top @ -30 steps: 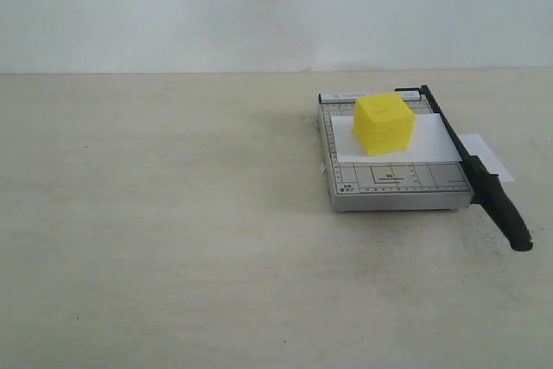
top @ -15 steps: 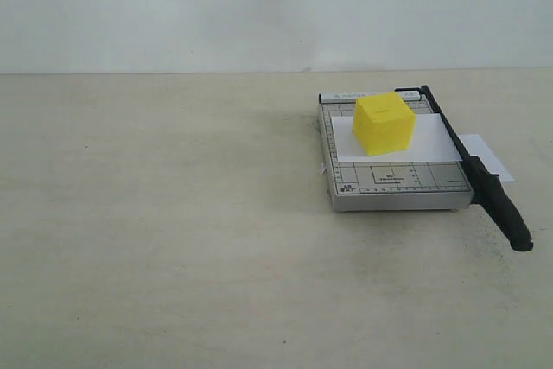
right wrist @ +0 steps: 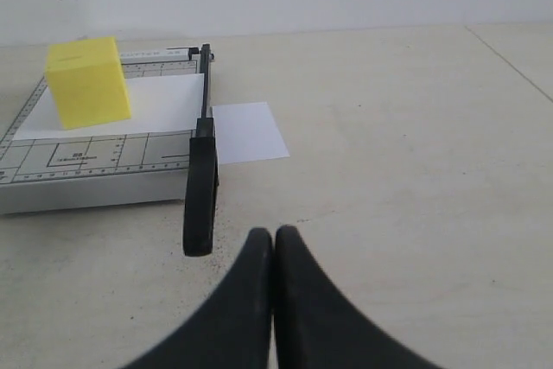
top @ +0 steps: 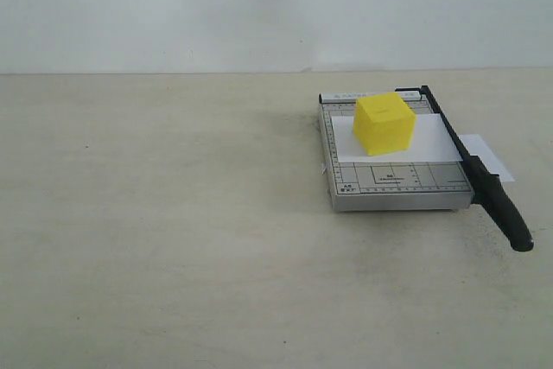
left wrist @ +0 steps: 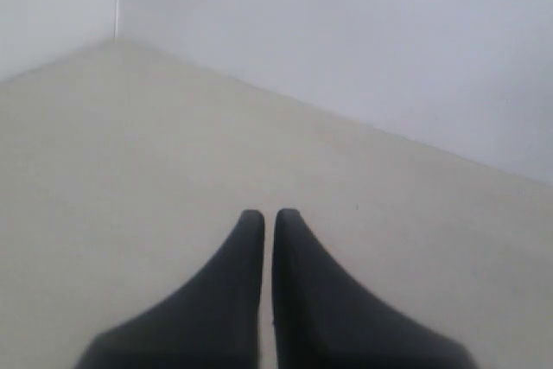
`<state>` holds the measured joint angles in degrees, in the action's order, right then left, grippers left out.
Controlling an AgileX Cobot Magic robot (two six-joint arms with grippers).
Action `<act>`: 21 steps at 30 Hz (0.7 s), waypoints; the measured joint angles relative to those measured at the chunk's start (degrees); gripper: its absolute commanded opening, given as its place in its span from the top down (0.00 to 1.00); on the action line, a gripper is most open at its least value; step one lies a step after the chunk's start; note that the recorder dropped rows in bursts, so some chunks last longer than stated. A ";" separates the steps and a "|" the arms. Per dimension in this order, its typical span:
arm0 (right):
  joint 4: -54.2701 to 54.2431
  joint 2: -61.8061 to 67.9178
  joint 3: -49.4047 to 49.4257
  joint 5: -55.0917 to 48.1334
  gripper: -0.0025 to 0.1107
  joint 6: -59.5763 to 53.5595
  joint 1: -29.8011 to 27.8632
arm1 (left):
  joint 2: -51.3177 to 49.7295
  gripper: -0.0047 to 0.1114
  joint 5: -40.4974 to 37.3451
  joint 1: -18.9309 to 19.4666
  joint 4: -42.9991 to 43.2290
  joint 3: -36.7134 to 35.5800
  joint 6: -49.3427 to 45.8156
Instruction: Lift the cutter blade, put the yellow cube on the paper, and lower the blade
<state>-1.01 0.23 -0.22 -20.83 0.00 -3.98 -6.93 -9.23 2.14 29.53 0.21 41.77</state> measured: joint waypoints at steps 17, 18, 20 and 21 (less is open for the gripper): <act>-1.03 0.00 0.24 -0.24 0.98 0.00 0.00 | 6.59 0.92 22.46 0.62 -10.05 1.65 -4.63; -1.03 0.00 0.24 -0.24 0.98 0.00 0.00 | 6.59 0.92 21.11 0.62 -12.14 1.42 -6.10; -1.03 0.00 0.24 -0.24 0.98 0.00 0.00 | 6.59 0.92 16.90 0.62 -20.33 0.49 -14.61; -1.03 0.00 0.24 -0.24 0.98 0.00 0.00 | 6.59 0.92 14.81 0.62 -25.36 0.25 -20.70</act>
<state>-2.04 0.23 0.02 -21.07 0.00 -3.98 -0.34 5.58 2.76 4.17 0.46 21.07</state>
